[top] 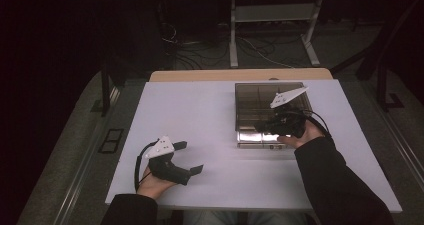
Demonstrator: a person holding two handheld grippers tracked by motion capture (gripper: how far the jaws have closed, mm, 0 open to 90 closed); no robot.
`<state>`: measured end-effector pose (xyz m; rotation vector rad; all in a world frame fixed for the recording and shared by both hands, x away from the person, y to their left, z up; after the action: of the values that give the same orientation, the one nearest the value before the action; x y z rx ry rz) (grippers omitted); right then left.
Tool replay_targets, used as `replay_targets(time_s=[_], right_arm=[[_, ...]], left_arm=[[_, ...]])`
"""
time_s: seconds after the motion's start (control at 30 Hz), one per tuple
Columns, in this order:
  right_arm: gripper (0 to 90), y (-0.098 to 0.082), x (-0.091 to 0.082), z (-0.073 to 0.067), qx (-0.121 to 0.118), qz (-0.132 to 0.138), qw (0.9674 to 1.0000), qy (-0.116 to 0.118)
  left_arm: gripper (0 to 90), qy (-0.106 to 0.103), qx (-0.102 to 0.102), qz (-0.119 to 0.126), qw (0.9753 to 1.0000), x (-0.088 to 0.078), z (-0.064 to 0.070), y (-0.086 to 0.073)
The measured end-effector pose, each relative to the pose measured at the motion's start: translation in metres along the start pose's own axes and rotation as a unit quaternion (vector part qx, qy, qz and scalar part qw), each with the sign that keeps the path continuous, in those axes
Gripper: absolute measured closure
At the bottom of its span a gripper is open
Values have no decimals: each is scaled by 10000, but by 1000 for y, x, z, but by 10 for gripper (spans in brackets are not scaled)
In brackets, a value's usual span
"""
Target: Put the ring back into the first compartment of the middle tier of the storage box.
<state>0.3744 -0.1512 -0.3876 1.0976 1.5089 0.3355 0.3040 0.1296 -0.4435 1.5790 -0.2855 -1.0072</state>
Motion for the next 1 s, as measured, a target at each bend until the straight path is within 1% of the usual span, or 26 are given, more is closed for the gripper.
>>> replay_targets(time_s=[0.5, 1.0], right_arm=[[868, -1, 17, 13, -42, -71, 10000, 28], [869, -7, 37, 16, -53, -275, 9995, 111]], left_arm=[[0, 12, -1, 19, 10000, 0, 0, 1], [0, 7, 9, 13, 10000, 0, 0, 1]])
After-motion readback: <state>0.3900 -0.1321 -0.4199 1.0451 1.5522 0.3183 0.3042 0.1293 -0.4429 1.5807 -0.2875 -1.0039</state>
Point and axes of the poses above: each handheld gripper's, and its own axes: x roughly forward along the jaws, y roughly out of its top, z roughly to its right, the point moved 6 cm from there along x, roughly forward along the jaws, and after that the axes turned 11 degrees about y, right-handed, at the moved point
